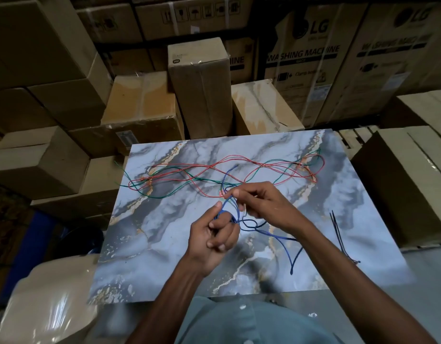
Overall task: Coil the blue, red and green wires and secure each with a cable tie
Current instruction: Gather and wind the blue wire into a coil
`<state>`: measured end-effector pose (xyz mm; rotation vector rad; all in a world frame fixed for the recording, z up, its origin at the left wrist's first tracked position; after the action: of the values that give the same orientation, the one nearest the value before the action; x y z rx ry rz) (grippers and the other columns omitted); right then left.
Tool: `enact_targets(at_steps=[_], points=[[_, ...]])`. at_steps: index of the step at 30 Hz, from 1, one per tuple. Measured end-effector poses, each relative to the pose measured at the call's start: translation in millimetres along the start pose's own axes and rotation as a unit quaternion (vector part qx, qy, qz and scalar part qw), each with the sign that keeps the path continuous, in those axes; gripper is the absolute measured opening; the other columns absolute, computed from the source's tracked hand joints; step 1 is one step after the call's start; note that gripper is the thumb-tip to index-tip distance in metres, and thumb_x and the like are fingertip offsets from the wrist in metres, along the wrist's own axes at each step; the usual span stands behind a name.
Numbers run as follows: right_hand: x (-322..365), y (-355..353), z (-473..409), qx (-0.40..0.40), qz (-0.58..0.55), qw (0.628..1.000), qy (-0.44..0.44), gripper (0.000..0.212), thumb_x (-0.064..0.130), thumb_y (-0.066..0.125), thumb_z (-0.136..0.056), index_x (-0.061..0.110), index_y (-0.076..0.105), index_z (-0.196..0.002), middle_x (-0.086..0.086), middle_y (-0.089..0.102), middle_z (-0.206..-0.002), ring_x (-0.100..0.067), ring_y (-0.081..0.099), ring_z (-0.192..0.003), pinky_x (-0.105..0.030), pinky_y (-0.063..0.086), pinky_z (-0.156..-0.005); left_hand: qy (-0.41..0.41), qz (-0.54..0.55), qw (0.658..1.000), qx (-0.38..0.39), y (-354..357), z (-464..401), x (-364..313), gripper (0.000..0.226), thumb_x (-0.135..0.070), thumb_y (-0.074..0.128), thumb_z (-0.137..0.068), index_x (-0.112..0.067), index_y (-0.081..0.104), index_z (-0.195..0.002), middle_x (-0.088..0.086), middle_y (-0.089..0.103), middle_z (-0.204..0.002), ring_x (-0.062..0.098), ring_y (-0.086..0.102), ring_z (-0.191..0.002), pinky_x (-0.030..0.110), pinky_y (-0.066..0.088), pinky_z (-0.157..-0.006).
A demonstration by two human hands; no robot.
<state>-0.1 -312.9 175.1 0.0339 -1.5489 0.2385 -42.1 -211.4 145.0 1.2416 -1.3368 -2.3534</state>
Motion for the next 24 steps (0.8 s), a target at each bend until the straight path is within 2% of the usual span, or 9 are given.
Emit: enact_targets(at_steps=[3,6,8,11,14,16,18,21,24], points=[[5,-8,-9,-0.030,0.026,0.999,-0.035,0.019,0.022,0.073,-0.096,0.006,0.081,-0.090,-0.002,0.058,-0.061,-0.012,0.048,-0.060,-0.027,0.038,-0.059,-0.027,0.052,0.996,0.064,19,3,5,0.048,-0.034,0.036,-0.102,-0.022,0.035,-0.056,-0.002,0.016,-0.036,0.015,0.022,-0.039,0.027,0.021,-0.044],[-16,-3,-15,-0.034,0.038,0.999,-0.010,0.035,0.043,0.077,-0.090,0.012,0.077,-0.071,-0.018,0.039,-0.056,-0.020,0.032,-0.058,-0.033,0.028,-0.056,-0.012,0.103,0.988,0.111,33,3,-3,0.046,-0.033,0.032,-0.104,-0.022,0.033,-0.059,-0.003,0.020,-0.036,0.016,0.022,-0.042,0.026,0.029,-0.044],[-39,-6,-11,-0.045,0.052,0.997,0.035,0.050,0.054,0.074,-0.088,0.013,0.068,-0.058,-0.011,0.027,-0.052,-0.017,0.026,-0.053,-0.027,0.024,-0.051,0.007,0.113,0.988,0.104,31,1,-14,0.049,-0.032,0.032,-0.104,-0.020,0.041,-0.057,-0.003,0.022,-0.036,0.016,0.022,-0.042,0.026,0.032,-0.043],[-74,-7,4,0.006,0.082,0.991,0.108,0.058,0.061,0.071,-0.087,0.014,0.062,-0.054,-0.006,0.027,-0.052,-0.016,0.024,-0.051,-0.025,0.021,-0.050,0.054,0.124,0.989,0.060,13,3,-39,0.053,-0.031,0.028,-0.106,-0.019,0.049,-0.059,-0.004,0.024,-0.037,0.013,0.023,-0.042,0.024,0.031,-0.042],[-97,-3,19,0.052,0.058,0.986,0.150,0.056,0.061,0.066,-0.091,0.013,0.069,-0.063,-0.002,0.040,-0.053,-0.014,0.031,-0.052,-0.025,0.026,-0.052,0.101,0.084,0.991,-0.032,-11,2,-57,0.044,-0.031,0.038,-0.105,-0.016,0.059,-0.069,-0.007,0.038,-0.045,0.010,0.036,-0.047,0.020,0.030,-0.046],[-103,8,24,0.098,0.035,0.979,0.174,0.061,0.065,0.056,-0.094,0.010,0.077,-0.078,-0.001,0.060,-0.061,-0.012,0.047,-0.055,-0.025,0.039,-0.058,0.111,0.041,0.990,-0.076,-19,1,-56,0.033,-0.032,0.052,-0.095,-0.011,0.072,-0.078,-0.002,0.056,-0.057,0.012,0.051,-0.053,0.019,0.041,-0.050],[-100,16,22,0.118,0.028,0.976,0.182,0.069,0.070,0.043,-0.095,0.011,0.079,-0.097,-0.007,0.074,-0.079,-0.017,0.065,-0.069,-0.034,0.052,-0.072,0.099,0.008,0.992,-0.079,-14,-1,-46,0.041,-0.030,0.046,-0.096,-0.006,0.079,-0.088,0.008,0.074,-0.079,0.017,0.066,-0.065,0.021,0.054,-0.060],[-85,10,6,0.053,-0.011,0.987,0.152,0.068,0.072,0.034,-0.097,0.019,0.072,-0.116,-0.007,0.078,-0.101,-0.021,0.073,-0.093,-0.046,0.054,-0.097,0.067,-0.016,0.996,-0.049,0,-3,-32,0.052,-0.027,0.033,-0.100,-0.005,0.080,-0.096,0.015,0.076,-0.102,0.020,0.073,-0.079,0.024,0.058,-0.070],[-57,13,-6,0.052,-0.039,0.997,0.048,0.044,0.039,0.040,-0.108,0.012,0.066,-0.130,-0.010,0.071,-0.126,-0.023,0.067,-0.119,-0.039,0.052,-0.107,0.041,-0.018,0.999,-0.028,11,-5,-21,0.050,-0.029,0.035,-0.098,-0.001,0.077,-0.105,0.019,0.074,-0.109,0.023,0.074,-0.086,0.025,0.059,-0.074]])
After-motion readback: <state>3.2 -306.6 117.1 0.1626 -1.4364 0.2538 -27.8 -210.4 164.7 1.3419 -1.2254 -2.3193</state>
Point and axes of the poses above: each hand's wrist, its own z-axis away from the middle knuckle, its own y-axis out of the palm, x = y × z, the point moved 10 cm from there along -z, towards the middle knuckle
